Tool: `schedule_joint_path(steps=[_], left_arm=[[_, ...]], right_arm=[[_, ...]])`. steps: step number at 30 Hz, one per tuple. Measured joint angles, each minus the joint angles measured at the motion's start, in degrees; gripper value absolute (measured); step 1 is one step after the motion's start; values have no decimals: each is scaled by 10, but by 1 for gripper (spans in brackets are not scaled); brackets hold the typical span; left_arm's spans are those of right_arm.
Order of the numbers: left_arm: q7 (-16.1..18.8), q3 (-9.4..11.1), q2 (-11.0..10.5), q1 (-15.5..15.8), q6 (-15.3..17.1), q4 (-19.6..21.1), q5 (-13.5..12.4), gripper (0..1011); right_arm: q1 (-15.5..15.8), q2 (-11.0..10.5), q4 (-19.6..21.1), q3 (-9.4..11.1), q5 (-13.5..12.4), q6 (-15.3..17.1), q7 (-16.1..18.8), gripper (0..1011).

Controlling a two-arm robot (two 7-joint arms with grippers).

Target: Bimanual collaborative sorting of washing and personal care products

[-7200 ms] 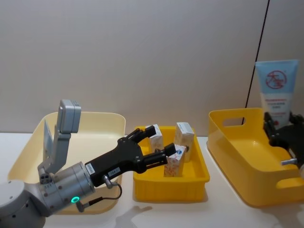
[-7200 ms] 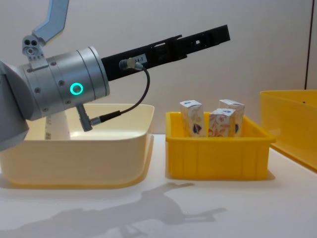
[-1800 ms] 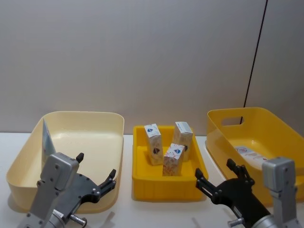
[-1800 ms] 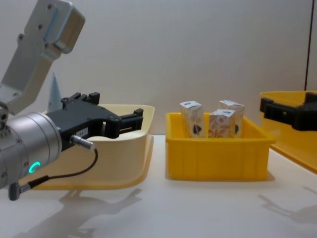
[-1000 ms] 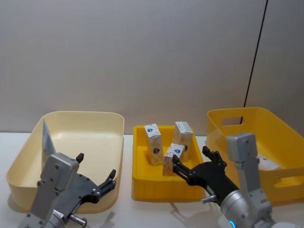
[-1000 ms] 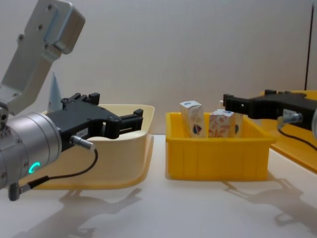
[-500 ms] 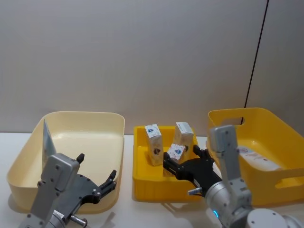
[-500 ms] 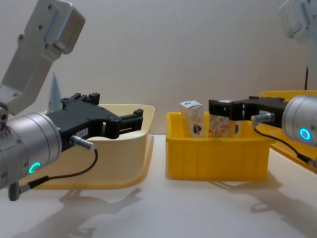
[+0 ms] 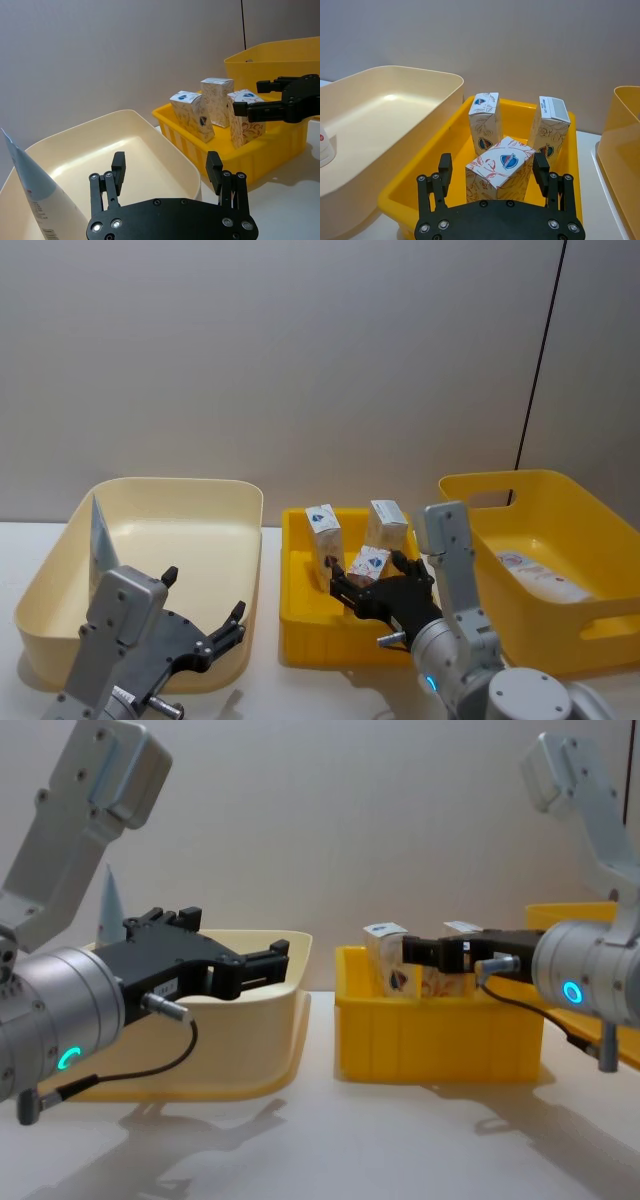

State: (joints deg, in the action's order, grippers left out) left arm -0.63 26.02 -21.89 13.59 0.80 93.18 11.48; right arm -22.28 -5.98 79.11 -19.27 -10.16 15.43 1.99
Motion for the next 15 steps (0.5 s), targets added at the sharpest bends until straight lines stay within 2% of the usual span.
schedule_joint_path(steps=[15], left_arm=[[0, 0, 0, 0, 0, 0, 0, 1003]], right_arm=[[-12, 20, -31, 0, 15, 11, -19, 1001]])
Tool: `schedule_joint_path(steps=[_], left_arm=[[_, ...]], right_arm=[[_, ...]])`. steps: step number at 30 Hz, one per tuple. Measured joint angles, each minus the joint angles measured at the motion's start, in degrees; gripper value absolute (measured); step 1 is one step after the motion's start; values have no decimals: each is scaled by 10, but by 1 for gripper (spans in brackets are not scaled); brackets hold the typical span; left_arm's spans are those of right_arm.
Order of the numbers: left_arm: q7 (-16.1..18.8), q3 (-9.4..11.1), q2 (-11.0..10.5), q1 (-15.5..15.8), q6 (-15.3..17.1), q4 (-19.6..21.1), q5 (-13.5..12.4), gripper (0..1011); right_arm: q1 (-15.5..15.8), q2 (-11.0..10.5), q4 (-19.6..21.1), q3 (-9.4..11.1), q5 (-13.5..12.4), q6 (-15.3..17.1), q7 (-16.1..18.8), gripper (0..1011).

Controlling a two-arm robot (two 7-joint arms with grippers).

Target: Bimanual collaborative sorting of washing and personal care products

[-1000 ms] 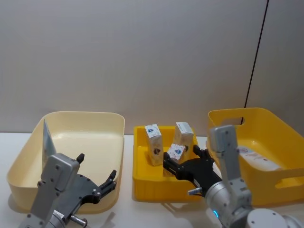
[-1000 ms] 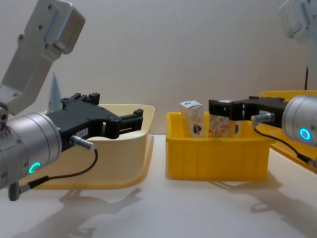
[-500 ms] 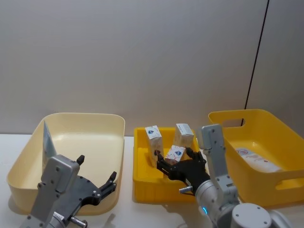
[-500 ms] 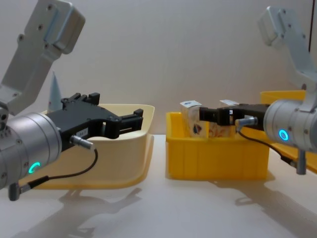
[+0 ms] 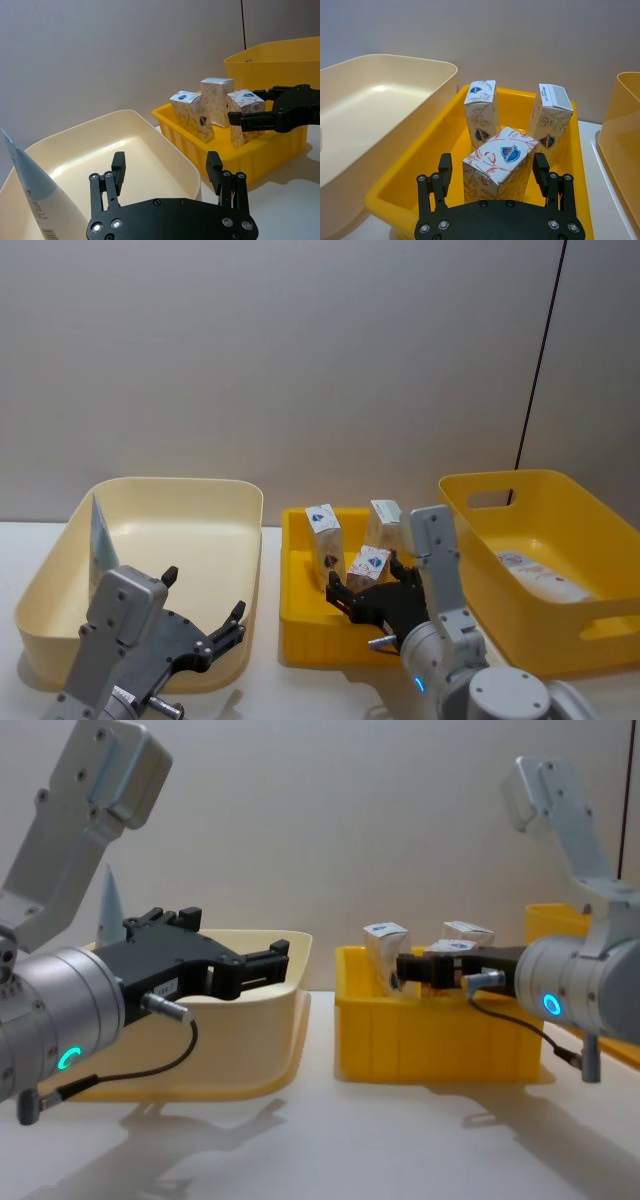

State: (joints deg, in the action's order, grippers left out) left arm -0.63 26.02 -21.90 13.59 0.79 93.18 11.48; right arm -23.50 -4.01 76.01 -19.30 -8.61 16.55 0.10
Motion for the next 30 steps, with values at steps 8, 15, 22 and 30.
schedule_joint_path(steps=[8, 15, 22, 30], left_arm=[[0, 0, 0, 0, 0, 0, 0, 1003], [0, 0, 0, 0, 0, 0, 0, 1003], [0, 0, 0, 0, 0, 0, 0, 1003], [0, 0, 0, 0, 0, 0, 0, 1003]], right_arm=[[-5, 8, -13, 1, 6, 3, -7, 1001], [-7, 12, -19, 1, 9, 4, -10, 893], [-8, 14, -22, 1, 10, 5, -12, 701], [-8, 15, -24, 1, 11, 5, -13, 515]])
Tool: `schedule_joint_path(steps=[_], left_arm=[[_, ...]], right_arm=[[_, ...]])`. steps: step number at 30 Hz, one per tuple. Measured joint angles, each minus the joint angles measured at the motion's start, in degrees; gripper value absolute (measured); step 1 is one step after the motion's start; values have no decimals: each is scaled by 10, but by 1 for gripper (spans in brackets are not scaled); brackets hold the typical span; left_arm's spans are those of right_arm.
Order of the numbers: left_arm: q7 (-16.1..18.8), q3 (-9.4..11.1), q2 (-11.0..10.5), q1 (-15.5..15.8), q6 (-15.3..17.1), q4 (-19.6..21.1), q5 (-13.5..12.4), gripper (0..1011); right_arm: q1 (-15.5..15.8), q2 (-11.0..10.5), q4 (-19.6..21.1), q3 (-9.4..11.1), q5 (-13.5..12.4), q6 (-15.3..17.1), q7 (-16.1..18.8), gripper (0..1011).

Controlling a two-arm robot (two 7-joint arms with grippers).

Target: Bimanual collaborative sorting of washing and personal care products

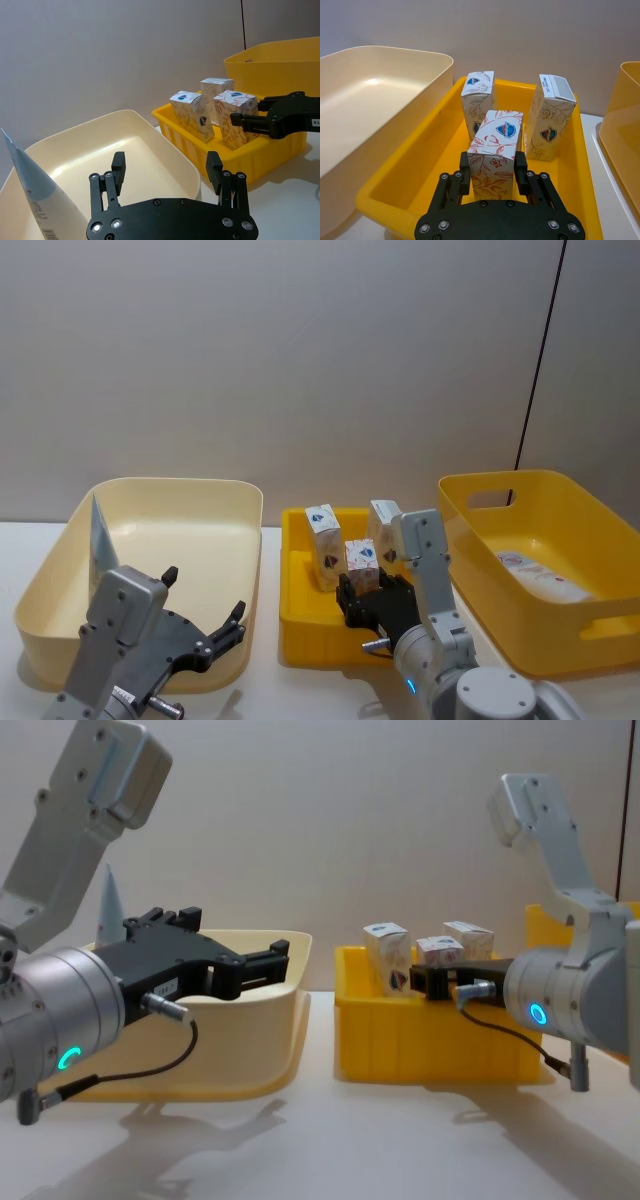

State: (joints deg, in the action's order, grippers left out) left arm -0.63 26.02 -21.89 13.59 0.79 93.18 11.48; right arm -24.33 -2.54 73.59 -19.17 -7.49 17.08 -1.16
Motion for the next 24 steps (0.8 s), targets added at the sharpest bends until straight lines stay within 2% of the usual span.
schedule_joint_path(steps=[14, 24], left_arm=[[0, 0, 0, 0, 0, 0, 0, 1003], [0, 0, 0, 0, 0, 0, 0, 1003]], right_arm=[[3, -1, 1, 2, 2, -9, 2, 473], [13, -9, 20, 6, 6, -55, 13, 472]])
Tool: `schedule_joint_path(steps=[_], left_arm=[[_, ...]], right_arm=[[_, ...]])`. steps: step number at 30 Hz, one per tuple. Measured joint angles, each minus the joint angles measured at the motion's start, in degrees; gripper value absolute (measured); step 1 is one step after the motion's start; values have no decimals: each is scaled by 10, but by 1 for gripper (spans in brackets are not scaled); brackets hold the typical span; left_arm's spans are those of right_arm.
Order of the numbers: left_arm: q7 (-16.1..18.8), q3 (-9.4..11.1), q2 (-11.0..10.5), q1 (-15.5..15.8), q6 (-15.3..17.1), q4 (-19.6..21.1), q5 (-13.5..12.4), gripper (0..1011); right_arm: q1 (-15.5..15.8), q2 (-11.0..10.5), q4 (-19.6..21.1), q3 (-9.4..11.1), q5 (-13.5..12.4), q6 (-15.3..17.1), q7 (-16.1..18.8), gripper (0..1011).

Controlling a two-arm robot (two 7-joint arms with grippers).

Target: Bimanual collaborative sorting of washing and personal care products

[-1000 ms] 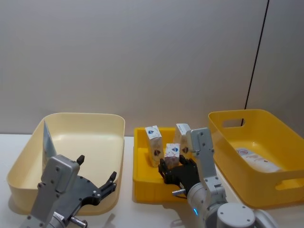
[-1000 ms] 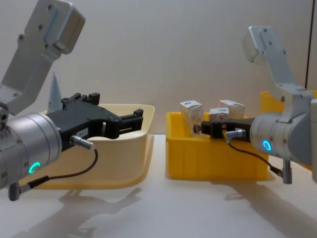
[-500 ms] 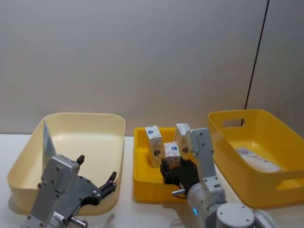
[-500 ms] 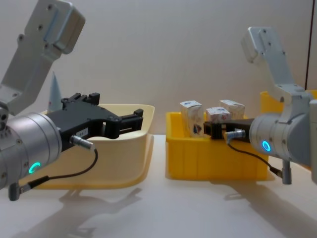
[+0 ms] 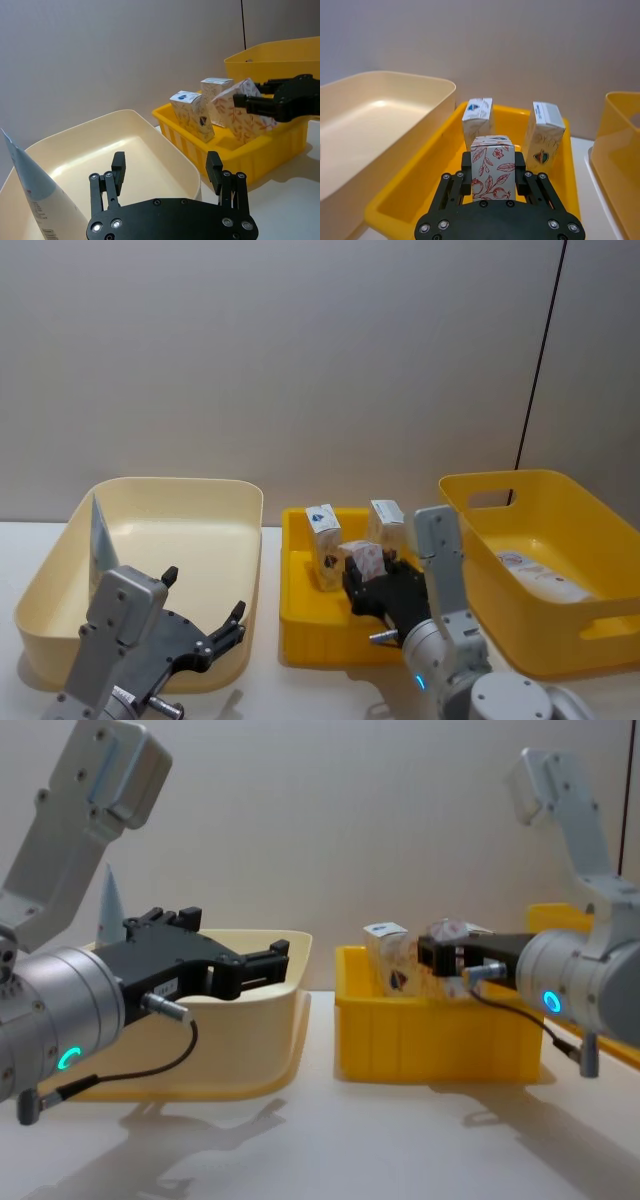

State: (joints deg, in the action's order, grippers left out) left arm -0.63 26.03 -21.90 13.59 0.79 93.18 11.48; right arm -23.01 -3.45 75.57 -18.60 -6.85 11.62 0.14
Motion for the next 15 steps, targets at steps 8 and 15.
schedule_joint_path(steps=[8, 15], left_arm=[[0, 0, 0, 0, 0, 0, 0, 1003], [0, 0, 0, 0, 0, 0, 0, 1003]], right_arm=[[8, -11, 29, 8, 5, -43, 8, 472], [13, -20, 55, 17, 8, -73, 13, 472]])
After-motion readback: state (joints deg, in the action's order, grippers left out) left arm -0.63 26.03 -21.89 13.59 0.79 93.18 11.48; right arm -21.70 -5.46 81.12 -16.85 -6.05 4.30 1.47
